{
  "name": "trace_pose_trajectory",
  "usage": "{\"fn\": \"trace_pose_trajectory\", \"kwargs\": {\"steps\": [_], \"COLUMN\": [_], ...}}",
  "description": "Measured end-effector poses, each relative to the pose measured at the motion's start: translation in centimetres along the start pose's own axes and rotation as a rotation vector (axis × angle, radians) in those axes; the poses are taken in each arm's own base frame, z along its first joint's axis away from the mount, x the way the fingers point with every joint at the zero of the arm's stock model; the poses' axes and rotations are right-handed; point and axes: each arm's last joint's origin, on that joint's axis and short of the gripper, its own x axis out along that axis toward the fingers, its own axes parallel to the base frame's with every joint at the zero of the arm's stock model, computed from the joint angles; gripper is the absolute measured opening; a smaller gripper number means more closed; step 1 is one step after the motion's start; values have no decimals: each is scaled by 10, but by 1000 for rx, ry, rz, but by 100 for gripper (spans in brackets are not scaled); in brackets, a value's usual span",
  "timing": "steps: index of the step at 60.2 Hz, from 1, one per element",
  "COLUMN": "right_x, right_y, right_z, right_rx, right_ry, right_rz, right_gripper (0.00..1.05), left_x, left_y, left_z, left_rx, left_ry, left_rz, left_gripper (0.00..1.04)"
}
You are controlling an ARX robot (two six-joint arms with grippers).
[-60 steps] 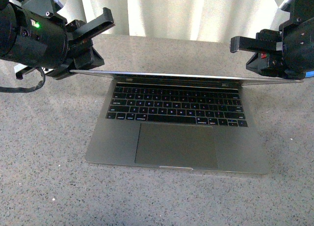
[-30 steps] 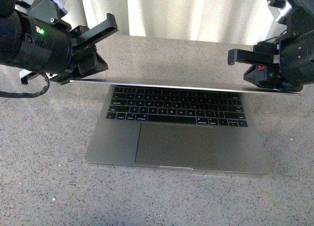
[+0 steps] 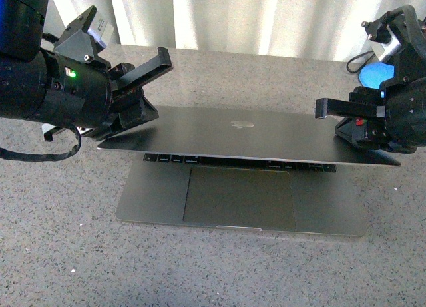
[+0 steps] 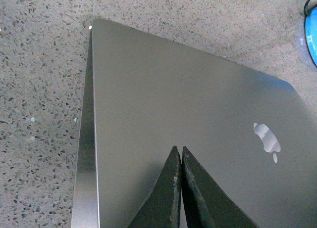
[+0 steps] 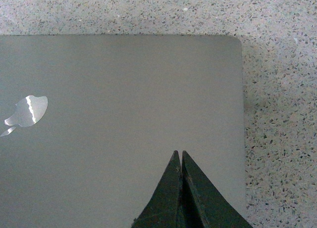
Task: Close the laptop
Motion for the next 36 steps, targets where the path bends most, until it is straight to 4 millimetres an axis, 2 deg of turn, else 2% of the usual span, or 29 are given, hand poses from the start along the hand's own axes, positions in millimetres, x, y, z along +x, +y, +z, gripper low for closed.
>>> {"fn": "trace_pose_trajectory", "kwargs": {"steps": [36], "right_x": [0], "right_y": [-2], "right_z": [-7], "right_rx": [15], "right_ry": [7], "right_rz": [3], "right_gripper": [1], "left_x": [3], "left_y": [2], "left_z": [-12], "left_rx": [-28], "left_ry": [20], "left_rz": [-10], "left_gripper": [4]}}
